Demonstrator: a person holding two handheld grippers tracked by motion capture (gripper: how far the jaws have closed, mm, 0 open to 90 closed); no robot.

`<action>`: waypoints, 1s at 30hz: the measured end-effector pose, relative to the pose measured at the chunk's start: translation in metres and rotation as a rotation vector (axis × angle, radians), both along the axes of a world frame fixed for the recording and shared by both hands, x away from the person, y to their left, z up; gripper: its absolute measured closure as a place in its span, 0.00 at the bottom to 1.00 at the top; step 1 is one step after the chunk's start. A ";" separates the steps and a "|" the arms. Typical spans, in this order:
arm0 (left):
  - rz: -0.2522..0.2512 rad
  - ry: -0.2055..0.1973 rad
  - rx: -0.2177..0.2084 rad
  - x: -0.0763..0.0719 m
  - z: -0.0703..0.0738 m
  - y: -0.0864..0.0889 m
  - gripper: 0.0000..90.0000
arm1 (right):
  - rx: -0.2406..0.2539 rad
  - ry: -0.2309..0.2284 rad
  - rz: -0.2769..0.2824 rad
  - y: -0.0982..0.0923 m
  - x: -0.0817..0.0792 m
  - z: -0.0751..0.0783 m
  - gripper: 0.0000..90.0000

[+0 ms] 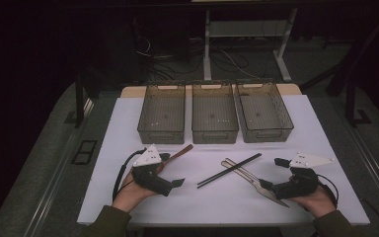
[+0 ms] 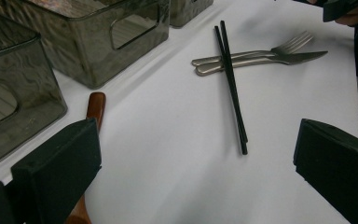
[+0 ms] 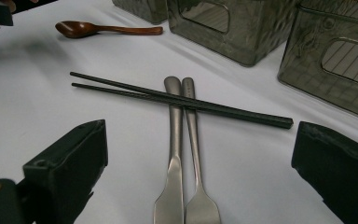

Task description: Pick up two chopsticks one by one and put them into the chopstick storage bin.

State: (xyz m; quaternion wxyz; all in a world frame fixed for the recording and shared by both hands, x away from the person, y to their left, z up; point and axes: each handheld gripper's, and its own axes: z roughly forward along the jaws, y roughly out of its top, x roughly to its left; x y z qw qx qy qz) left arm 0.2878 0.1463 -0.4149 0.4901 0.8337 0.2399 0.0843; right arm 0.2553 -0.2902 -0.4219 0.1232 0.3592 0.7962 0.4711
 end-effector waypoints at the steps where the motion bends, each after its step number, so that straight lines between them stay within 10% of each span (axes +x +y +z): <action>1: 0.000 0.000 0.000 0.000 0.000 0.000 0.00 | 0.000 0.000 0.001 0.000 0.000 0.000 0.03; 30: -0.038 0.000 -0.018 0.009 0.001 -0.032 0.26 | 0.000 -0.004 0.004 0.001 0.000 0.000 0.03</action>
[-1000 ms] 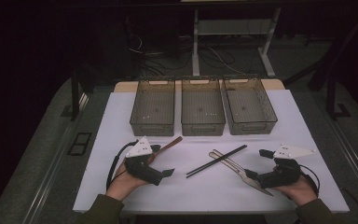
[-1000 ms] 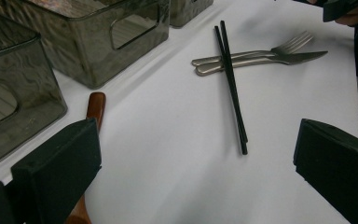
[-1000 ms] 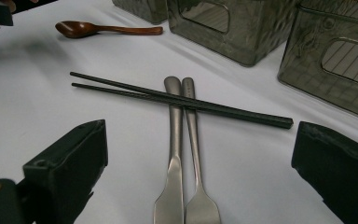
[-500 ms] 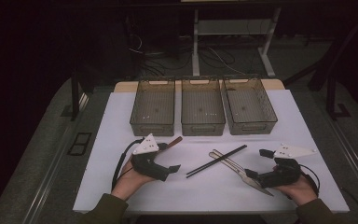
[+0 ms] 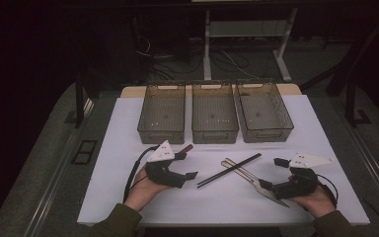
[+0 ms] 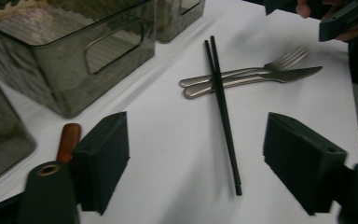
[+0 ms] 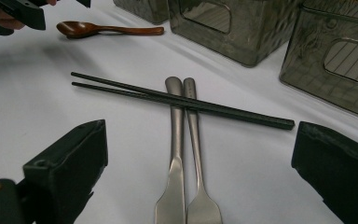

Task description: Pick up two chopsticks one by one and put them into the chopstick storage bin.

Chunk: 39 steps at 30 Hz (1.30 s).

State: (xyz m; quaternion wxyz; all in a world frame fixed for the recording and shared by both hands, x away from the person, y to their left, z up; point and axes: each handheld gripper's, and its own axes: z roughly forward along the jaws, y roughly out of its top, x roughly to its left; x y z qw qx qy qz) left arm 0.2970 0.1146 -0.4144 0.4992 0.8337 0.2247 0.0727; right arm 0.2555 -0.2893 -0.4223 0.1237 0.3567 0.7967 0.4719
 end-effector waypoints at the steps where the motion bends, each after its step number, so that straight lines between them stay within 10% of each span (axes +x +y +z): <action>1: 0.000 0.000 0.000 0.000 0.000 0.000 0.28 | 0.000 0.000 0.000 0.000 0.000 0.000 0.03; 39: -0.101 0.037 0.100 0.016 -0.022 -0.073 0.69 | 0.001 0.000 -0.002 0.000 0.000 0.000 0.03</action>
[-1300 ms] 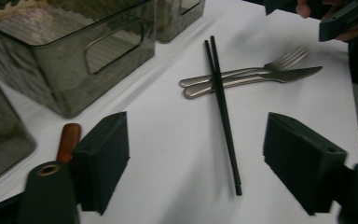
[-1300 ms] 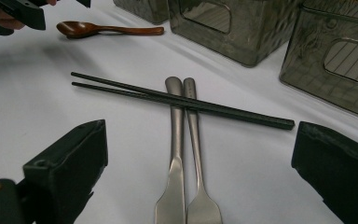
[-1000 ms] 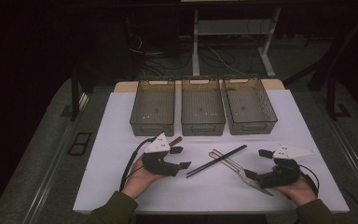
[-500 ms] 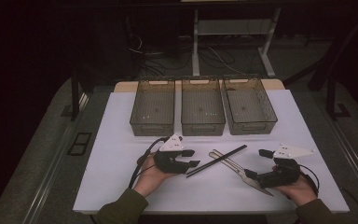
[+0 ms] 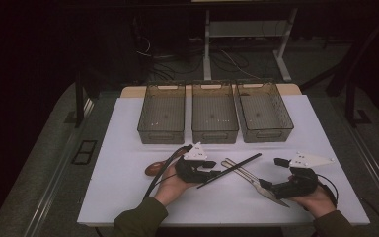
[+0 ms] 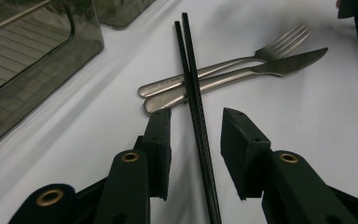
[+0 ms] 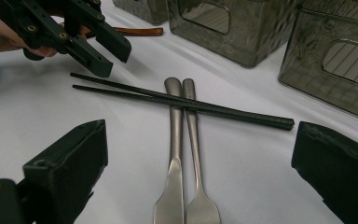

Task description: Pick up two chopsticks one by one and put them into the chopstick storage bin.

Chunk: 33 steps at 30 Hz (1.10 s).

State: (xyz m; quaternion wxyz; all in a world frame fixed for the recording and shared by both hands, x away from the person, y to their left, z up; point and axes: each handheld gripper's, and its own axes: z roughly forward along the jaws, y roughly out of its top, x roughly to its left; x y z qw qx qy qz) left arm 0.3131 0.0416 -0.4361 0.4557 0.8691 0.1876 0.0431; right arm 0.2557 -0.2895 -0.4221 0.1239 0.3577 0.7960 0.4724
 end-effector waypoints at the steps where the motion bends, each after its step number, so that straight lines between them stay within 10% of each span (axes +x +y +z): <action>1: -0.006 0.003 0.004 0.000 -0.002 -0.002 0.70 | 0.000 0.001 0.000 0.000 0.000 0.000 0.03; 33: -0.004 0.014 0.071 0.005 -0.015 -0.007 0.82 | -0.005 -0.001 0.006 0.000 0.000 0.000 0.03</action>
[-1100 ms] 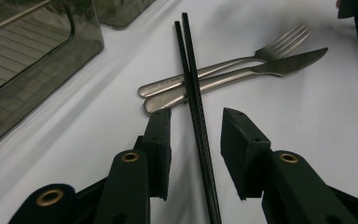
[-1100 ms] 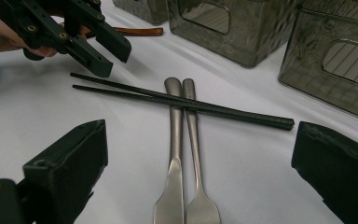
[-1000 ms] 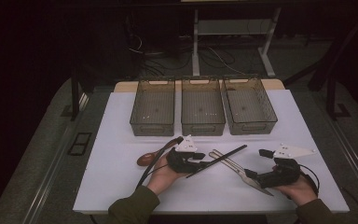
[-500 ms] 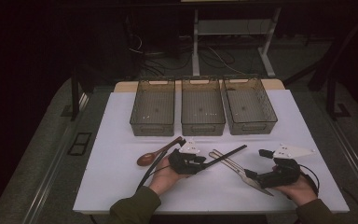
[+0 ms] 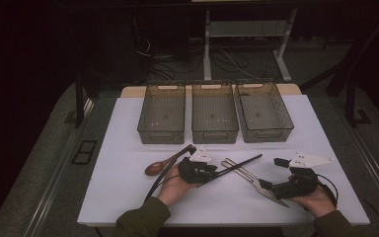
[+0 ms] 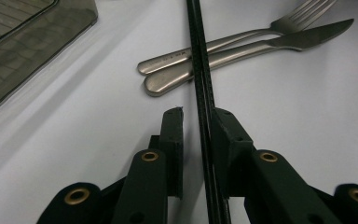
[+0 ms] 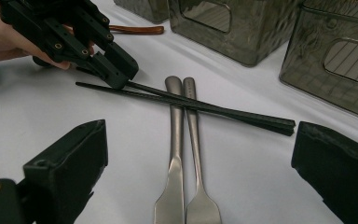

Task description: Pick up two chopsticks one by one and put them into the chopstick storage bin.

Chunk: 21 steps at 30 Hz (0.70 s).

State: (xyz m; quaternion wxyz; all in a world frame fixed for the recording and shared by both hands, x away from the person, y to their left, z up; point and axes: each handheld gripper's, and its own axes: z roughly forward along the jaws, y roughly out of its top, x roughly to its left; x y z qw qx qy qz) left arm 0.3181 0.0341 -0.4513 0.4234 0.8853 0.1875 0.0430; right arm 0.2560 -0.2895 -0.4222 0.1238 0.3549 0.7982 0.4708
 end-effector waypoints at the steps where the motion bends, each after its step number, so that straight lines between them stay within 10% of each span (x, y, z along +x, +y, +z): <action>1: 0.000 0.000 0.000 0.000 0.000 0.000 0.82 | 0.000 0.000 0.000 0.000 0.000 0.000 0.03; 21: 0.003 -0.011 0.022 -0.001 -0.003 -0.003 0.93 | 0.001 0.003 0.002 0.000 0.000 0.000 0.03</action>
